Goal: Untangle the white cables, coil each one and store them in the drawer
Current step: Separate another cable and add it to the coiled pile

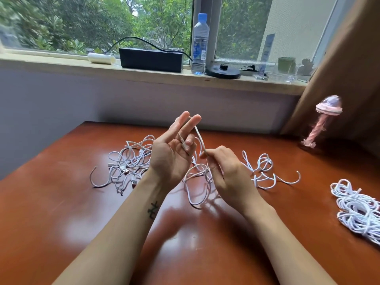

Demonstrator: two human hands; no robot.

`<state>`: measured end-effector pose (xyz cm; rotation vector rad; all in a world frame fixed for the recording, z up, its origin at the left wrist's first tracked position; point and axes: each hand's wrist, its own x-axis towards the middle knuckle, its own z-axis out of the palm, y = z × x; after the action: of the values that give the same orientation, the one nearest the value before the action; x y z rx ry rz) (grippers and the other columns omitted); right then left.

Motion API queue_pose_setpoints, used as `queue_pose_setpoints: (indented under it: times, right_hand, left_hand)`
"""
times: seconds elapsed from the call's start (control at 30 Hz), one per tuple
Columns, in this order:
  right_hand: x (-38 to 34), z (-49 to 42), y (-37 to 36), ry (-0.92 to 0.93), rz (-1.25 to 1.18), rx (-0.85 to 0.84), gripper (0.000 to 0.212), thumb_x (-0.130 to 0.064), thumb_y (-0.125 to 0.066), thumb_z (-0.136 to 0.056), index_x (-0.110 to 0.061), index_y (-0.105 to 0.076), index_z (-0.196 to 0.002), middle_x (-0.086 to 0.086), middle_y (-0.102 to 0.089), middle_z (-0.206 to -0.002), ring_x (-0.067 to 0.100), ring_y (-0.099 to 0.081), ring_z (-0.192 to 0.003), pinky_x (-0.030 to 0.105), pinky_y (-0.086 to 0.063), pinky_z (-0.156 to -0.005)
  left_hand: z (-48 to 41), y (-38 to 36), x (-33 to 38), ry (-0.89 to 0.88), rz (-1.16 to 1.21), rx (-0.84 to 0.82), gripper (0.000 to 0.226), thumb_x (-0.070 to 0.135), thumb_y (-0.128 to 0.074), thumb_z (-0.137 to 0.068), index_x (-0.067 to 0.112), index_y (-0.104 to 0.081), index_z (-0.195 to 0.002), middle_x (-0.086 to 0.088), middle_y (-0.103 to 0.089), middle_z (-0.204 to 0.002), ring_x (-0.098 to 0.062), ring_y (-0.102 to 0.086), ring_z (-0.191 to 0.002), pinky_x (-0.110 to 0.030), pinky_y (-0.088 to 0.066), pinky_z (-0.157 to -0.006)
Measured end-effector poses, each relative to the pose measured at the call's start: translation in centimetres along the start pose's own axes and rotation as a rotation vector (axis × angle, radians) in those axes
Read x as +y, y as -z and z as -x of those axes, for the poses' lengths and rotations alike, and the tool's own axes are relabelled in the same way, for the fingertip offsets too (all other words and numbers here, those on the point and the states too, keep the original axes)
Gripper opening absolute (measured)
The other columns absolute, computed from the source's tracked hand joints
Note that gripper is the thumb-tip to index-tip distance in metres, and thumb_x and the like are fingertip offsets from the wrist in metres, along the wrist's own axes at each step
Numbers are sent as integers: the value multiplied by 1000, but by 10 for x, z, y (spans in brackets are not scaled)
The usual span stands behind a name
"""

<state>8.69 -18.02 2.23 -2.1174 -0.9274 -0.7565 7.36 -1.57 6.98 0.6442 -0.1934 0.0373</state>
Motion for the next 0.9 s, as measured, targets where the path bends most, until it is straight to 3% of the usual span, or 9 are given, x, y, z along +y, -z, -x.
queue_pose_setpoints:
  times: [0.13,0.27,0.4,0.53,0.67,0.77,0.9]
  right_hand:
    - [-2,2,5,-32,-25,11,21,-14,-51,-102,-10,-68,-113,-1,-59,-95,17,-56,-88,24,-45,-81]
    - [0,6,0,-69,41,-96,27,-35,-49,-102,-23,-68,-118,-16,-48,-84,8,-52,-74,29,-45,-69]
    - [-3,7,-1,-95,90,-147,30,-39,-49,-98,-28,-69,-118,-5,-65,-87,26,-66,-83,42,-53,-68]
    - [-4,9,0,-104,136,-167,31,-40,-49,-97,-29,-71,-115,-4,-69,-90,25,-67,-86,41,-53,-70]
    - [-3,10,1,-68,73,-159,23,-27,-57,-94,-18,-75,-105,-3,-69,-88,15,-63,-79,40,-53,-72]
    - [0,8,4,-28,61,-151,13,-18,-66,-93,-14,-74,-101,-4,-64,-86,8,-55,-73,33,-52,-70]
    - [3,8,16,-12,133,-81,11,-30,-68,-92,-23,-74,-97,-11,-60,-83,2,-50,-72,26,-47,-67]
  left_hand:
    - [1,1,-1,-4,30,1,37,19,-42,-107,8,-49,-141,-11,-70,-125,-11,-48,-61,-19,-42,-64]
    - [-3,4,-6,-71,-66,3,39,16,-35,-109,9,-41,-148,-9,-70,-126,-11,-52,-70,-17,-44,-62]
    - [-5,3,-13,-146,-207,-11,45,13,-34,-110,20,-34,-154,1,-68,-131,-11,-68,-106,-20,-51,-85]
    - [-7,7,-18,-220,-311,-43,52,2,-34,-108,18,-29,-156,-3,-55,-147,-18,-60,-129,-27,-50,-103]
    - [-7,12,-27,-322,-624,-28,56,-6,-36,-106,15,-28,-157,-4,-56,-145,-16,-58,-131,-33,-46,-109]
    - [-8,20,-32,-396,-911,-41,55,-3,-39,-105,13,-30,-157,-3,-67,-131,-13,-62,-124,-31,-48,-106]
    - [-5,27,-36,-412,-1185,-161,56,0,-42,-102,14,-33,-156,-4,-73,-106,-14,-66,-100,-23,-50,-94]
